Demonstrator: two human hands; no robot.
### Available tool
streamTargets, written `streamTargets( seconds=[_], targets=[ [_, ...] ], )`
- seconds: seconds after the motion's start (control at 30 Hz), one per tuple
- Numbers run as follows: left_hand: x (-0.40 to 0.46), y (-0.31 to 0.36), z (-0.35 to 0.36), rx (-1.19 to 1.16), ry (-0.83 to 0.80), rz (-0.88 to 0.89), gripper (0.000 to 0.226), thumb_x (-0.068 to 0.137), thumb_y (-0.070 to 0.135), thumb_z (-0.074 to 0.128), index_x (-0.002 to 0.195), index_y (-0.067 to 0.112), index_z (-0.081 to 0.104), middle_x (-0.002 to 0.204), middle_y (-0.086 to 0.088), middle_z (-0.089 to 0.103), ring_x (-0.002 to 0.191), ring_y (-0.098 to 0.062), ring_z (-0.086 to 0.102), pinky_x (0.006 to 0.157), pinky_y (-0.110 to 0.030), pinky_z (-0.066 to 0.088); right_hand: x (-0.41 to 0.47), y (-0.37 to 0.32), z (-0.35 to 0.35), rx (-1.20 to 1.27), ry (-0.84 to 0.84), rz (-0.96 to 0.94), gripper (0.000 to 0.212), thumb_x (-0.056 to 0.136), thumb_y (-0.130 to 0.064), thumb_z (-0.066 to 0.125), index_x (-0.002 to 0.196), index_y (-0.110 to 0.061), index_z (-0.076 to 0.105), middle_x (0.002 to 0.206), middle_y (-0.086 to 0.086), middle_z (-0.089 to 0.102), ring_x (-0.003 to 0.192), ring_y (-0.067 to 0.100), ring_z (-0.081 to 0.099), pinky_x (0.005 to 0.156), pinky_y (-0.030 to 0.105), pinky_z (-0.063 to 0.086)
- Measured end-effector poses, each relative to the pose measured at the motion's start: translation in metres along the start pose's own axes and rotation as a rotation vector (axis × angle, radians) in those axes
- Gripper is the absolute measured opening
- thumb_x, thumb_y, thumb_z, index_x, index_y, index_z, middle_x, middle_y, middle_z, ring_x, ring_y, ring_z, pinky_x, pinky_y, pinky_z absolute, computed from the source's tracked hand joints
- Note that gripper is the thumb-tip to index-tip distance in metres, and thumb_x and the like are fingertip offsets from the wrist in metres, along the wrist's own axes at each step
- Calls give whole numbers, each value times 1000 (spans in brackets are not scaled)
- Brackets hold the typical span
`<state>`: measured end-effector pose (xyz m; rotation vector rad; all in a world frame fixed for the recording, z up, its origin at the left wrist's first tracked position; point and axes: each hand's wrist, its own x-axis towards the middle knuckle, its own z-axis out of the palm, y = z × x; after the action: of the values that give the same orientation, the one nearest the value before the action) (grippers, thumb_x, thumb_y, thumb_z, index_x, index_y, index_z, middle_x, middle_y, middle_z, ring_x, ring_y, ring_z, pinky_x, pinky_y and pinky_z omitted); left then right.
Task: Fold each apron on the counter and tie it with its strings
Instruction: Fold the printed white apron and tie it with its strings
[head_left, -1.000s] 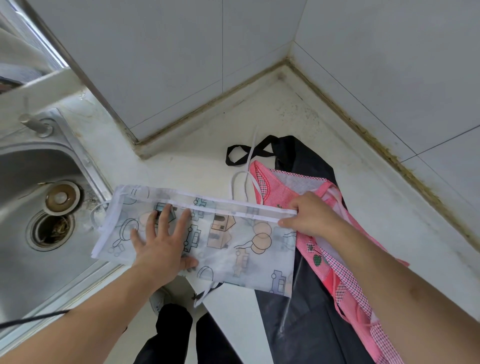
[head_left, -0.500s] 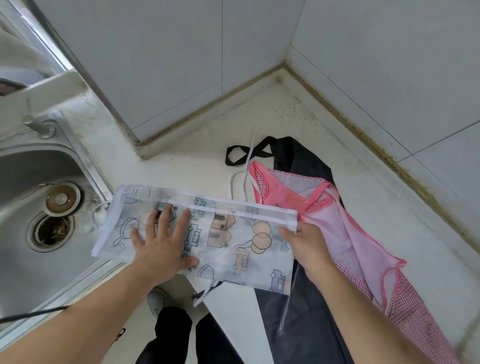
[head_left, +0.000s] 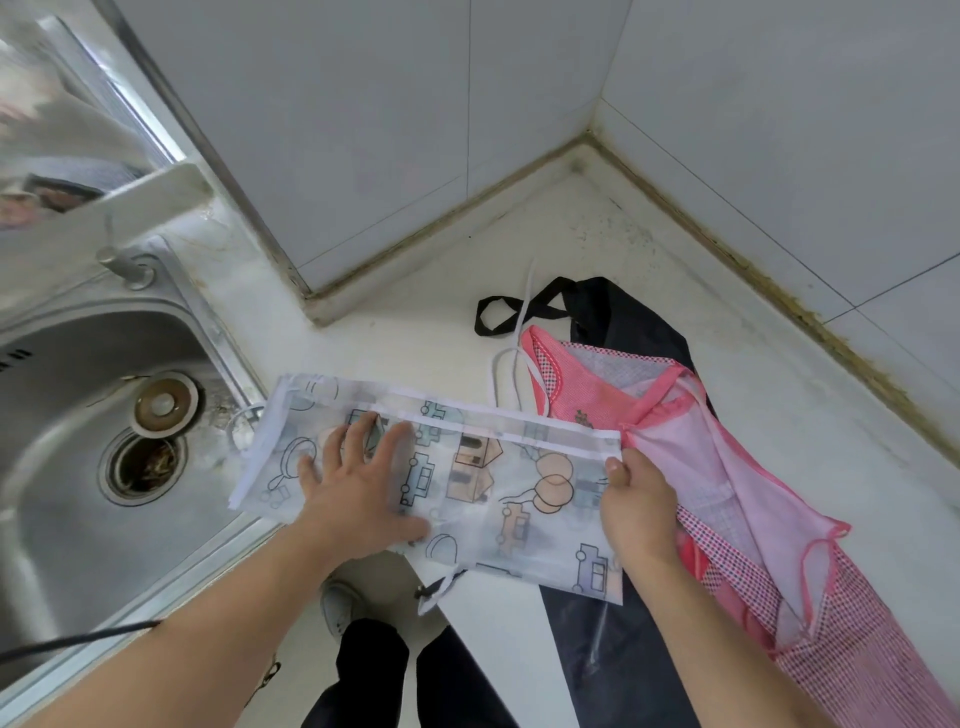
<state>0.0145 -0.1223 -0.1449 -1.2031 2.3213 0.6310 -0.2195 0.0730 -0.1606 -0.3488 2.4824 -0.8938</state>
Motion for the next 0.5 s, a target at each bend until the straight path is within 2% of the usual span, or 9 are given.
streamTargets(
  seconds=[0.03, 0.1, 0.2, 0.27, 0.37, 0.43, 0.5],
  targets=[
    [2, -1, -5, -66, 38, -21, 109, 63, 69, 73, 151, 48, 13, 164, 2, 5, 154, -33, 10, 120, -63, 15, 0, 3, -1, 2, 11, -4, 25, 108, -13, 45, 92, -13, 63, 81, -4, 65, 75, 9, 58, 61, 19, 36],
    [10, -9, -18, -241, 138, -148, 87, 72, 58, 72, 148, 44, 30, 157, 1, 24, 146, -32, 27, 117, -57, 26, 1, 9, -3, -2, 28, 2, 26, 109, -14, 44, 91, -14, 63, 80, -2, 65, 75, 13, 59, 61, 23, 38],
    [26, -30, -29, -400, 159, -286, 71, 91, 46, 68, 152, 41, 34, 155, -9, 28, 142, -38, 31, 115, -55, 34, 3, 14, -6, -11, 30, -2, 27, 108, -13, 46, 86, -14, 61, 76, 0, 63, 72, 16, 57, 61, 27, 39],
    [30, -40, -29, -351, 107, -256, 79, 89, 49, 72, 154, 41, 27, 152, -10, 27, 141, -37, 30, 115, -53, 37, 3, 15, -6, -1, 24, 15, 29, 107, -13, 46, 80, -13, 58, 72, 1, 60, 68, 19, 53, 62, 30, 39],
    [29, -43, -28, -277, 69, -217, 97, 80, 55, 79, 152, 41, 16, 148, -8, 24, 141, -37, 28, 111, -53, 41, 8, 16, -5, 45, -4, 112, 36, 106, -22, 49, 77, -1, 50, 68, 7, 52, 65, 25, 47, 61, 36, 36],
    [30, -43, -28, -261, 72, -217, 103, 78, 57, 80, 154, 42, 12, 150, -8, 23, 142, -38, 27, 112, -54, 40, 8, 15, -5, 84, -14, 147, 38, 104, -22, 51, 72, -3, 45, 65, 6, 47, 64, 24, 44, 61, 35, 35],
    [31, -44, -30, -251, 70, -217, 106, 77, 58, 80, 155, 42, 11, 150, -10, 23, 142, -41, 28, 115, -54, 38, 6, 14, -2, 55, 42, 88, 34, 104, -14, 48, 70, -8, 48, 63, 2, 51, 60, 24, 44, 59, 33, 33]
  ],
)
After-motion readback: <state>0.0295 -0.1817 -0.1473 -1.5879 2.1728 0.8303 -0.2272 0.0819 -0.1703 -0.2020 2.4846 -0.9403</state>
